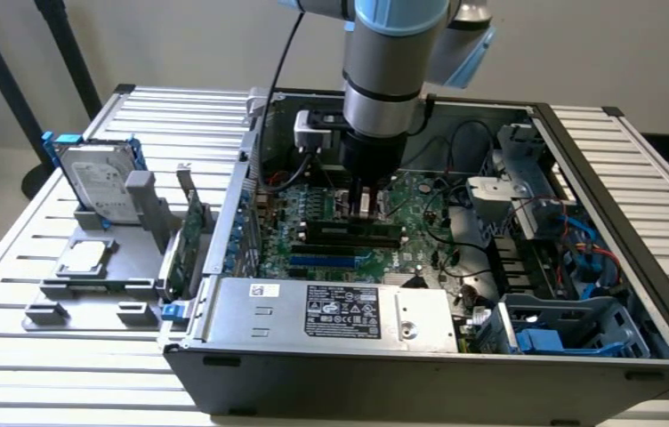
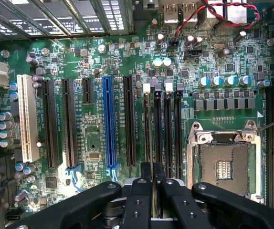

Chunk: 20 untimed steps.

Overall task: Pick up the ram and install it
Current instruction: 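Insert the ram into the slot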

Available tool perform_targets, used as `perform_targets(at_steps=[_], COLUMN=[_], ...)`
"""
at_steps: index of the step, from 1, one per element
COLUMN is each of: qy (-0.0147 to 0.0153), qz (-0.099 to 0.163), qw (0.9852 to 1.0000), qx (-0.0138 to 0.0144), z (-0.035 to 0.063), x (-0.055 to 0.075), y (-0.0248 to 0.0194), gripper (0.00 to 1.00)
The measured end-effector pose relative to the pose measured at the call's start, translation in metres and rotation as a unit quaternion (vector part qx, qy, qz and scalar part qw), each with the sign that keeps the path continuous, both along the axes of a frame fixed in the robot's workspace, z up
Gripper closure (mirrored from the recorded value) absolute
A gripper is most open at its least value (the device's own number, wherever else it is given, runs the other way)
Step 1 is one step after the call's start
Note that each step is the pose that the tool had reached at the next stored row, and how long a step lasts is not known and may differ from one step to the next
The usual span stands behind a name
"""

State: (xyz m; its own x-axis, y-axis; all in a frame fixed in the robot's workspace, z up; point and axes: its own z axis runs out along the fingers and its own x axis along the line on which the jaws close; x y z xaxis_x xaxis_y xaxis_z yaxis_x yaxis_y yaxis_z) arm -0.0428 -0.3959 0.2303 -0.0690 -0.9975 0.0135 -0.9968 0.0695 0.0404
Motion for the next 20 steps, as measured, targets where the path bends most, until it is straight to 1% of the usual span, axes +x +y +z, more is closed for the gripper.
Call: perform_targets(at_steps=[4, 20], qy=[0.0000, 0.0000], qz=[0.000, -0.002], qw=[1.0000, 1.0000], qx=[-0.0010, -0.0010], z=[-0.0013, -0.0031], x=[0.0000, 0.0006], y=[0.0000, 0.0000], gripper=[0.86, 0.86])
